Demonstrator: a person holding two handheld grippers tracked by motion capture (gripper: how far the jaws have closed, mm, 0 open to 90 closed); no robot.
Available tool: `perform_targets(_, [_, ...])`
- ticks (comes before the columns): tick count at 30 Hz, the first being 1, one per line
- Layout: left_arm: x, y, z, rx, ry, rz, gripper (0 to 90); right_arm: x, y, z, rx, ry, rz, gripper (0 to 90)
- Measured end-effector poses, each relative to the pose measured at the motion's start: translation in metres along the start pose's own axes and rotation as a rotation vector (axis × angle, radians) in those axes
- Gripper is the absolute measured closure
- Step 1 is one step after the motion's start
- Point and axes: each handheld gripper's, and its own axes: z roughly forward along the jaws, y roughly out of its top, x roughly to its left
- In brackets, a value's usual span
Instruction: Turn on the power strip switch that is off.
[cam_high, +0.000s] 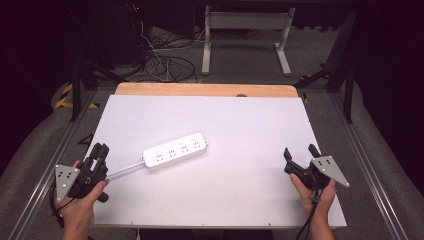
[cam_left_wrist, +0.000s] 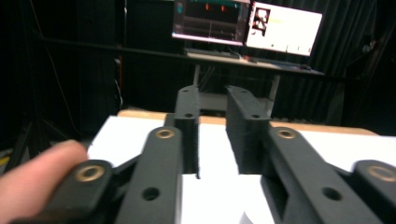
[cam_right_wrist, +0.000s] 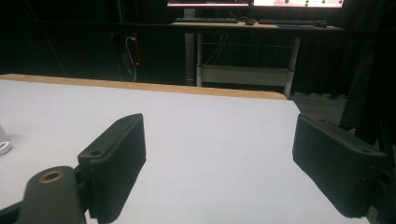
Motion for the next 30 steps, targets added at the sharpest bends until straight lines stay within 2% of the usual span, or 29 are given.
perform_targets(2, [-0.001,0.001,0.000,0.005,0.011,0.016,78.2,0.000,0.000,0.000,0.002,0.003,0.003,17.8])
perform_targets(4, [-0.001,0.000,0.001,0.000,0.010,0.006,78.2,0.001,0.000,0.000,0.004,0.005,0.002,17.9])
perform_targets(7, [-0.001,-0.001,0.002,0.002,0.016,0.024,78.2,0.001,0.000,0.000,0.006,0.007,0.004,18.3])
perform_targets(12, [-0.003,-0.002,0.003,0.045,0.009,0.019,78.5,0.000,0.000,0.000,0.012,0.011,0.005,19.0])
perform_targets(15, [-0.005,-0.001,0.005,0.073,0.008,0.034,80.6,0.001,0.000,0.000,0.015,0.014,0.005,19.8])
perform_targets(23, [-0.013,0.000,0.011,0.117,-0.022,0.066,90.0,0.000,-0.001,-0.001,0.019,0.009,0.001,19.9])
perform_targets(30, [-0.015,0.003,0.015,0.135,-0.067,0.082,90.0,-0.001,-0.002,-0.002,0.024,0.008,-0.002,19.8])
